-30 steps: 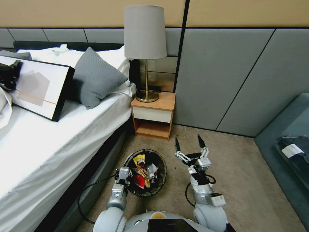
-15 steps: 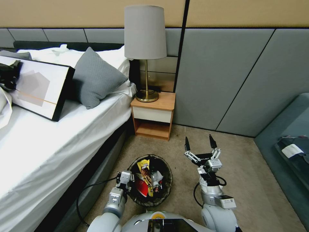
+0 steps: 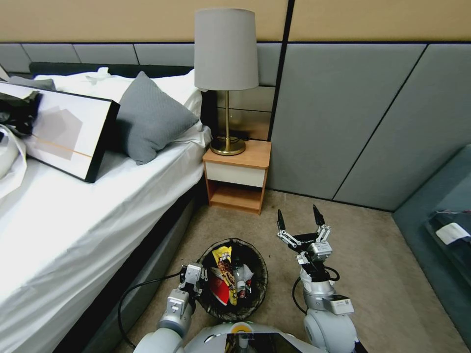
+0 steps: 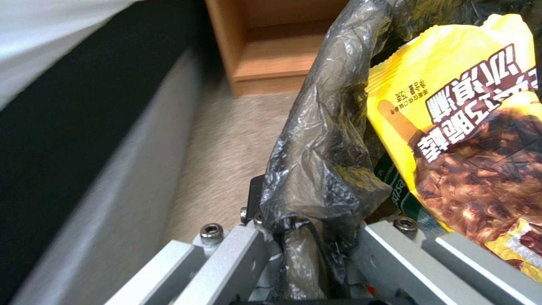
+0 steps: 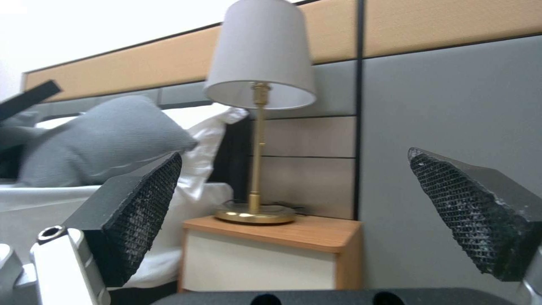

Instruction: Pick up the trash bin, then pick up the garbage from the floor and place it into the trash bin.

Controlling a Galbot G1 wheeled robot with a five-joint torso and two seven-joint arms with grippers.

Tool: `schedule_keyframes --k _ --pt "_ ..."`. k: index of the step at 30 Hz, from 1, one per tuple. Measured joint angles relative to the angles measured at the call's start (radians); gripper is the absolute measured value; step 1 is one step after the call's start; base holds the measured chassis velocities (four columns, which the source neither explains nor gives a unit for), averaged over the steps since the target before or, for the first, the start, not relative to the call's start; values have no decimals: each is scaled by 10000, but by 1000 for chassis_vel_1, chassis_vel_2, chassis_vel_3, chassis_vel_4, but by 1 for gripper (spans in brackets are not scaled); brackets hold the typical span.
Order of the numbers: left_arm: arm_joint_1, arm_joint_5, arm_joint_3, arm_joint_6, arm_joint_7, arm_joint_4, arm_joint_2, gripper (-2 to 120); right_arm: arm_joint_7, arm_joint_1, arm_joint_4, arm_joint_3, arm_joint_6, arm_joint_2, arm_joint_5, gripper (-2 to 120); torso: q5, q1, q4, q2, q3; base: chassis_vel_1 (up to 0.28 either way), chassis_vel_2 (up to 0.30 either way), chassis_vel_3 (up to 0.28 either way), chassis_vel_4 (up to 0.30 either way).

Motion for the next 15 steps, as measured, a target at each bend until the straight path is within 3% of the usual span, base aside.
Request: schedule_keyframes --k 15 --pt "-73 -3 36 15 29 -41 -77 2 -193 17 -77 -118 16 36 -148 100 0 0 0 0 0 109 109 114 117"
